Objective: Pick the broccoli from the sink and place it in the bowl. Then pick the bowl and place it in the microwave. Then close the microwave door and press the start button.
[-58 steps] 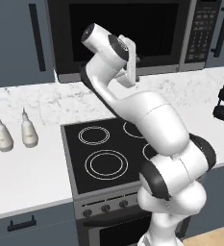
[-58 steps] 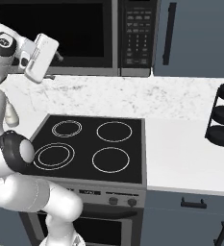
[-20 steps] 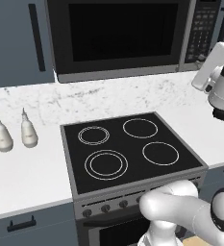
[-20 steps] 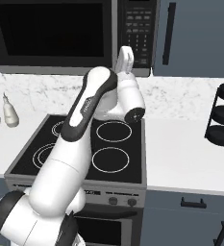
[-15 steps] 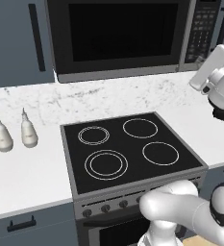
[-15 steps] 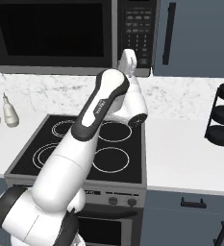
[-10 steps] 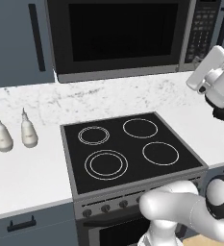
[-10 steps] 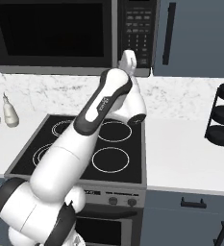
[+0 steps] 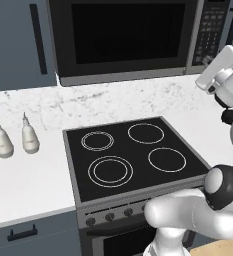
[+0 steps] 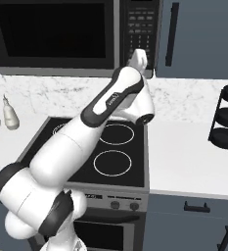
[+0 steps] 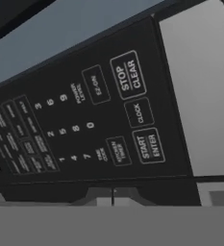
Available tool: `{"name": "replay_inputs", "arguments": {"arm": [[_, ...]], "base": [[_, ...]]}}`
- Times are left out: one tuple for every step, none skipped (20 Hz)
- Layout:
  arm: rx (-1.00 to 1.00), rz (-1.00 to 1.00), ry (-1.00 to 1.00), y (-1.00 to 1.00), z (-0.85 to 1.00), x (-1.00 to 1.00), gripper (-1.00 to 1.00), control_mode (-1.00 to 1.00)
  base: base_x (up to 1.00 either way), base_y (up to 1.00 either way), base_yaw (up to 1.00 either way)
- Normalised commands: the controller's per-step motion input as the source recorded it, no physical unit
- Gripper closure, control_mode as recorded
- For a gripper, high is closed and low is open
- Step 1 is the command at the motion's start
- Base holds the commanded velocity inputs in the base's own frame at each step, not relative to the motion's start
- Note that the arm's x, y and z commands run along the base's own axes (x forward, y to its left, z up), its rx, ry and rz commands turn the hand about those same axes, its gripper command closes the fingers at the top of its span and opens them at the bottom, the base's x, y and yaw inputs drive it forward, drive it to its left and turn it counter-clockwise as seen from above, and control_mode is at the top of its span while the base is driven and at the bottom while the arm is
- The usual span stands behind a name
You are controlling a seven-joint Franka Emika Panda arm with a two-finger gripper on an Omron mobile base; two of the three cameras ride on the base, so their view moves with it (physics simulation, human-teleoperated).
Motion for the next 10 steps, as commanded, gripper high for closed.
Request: {"name": "replay_inputs", "arguments": {"arm": [[0.00, 0.00, 0.00, 0.00, 0.00, 0.39, 1.00, -1.00], [0.00, 0.00, 0.00, 0.00, 0.00, 0.43, 1.00, -1.00], [0.00, 0.00, 0.00, 0.00, 0.00, 0.46, 1.00, -1.00], [0.00, 0.00, 0.00, 0.00, 0.00, 0.38, 1.00, -1.00], [0.00, 0.00, 0.00, 0.00, 0.00, 0.41, 1.00, -1.00], [0.00, 0.00, 0.00, 0.00, 0.00, 0.37, 1.00, -1.00], [0.00, 0.00, 0.00, 0.00, -0.04, 0.30, 1.00, -1.00], [0.00, 0.00, 0.00, 0.00, -0.01, 0.34, 1.00, -1.00], [0.00, 0.00, 0.00, 0.00, -0.04, 0.26, 1.00, -1.00], [0.00, 0.00, 0.00, 0.00, -0.06, 0.29, 1.00, -1.00]], "base": [[0.00, 0.00, 0.00], [0.00, 0.00, 0.00], [0.00, 0.00, 0.00], [0.00, 0.00, 0.00], [0.00, 0.00, 0.00], [0.00, 0.00, 0.00], [0.00, 0.00, 0.00], [0.00, 0.00, 0.00], [0.00, 0.00, 0.00], [0.00, 0.00, 0.00]]}}
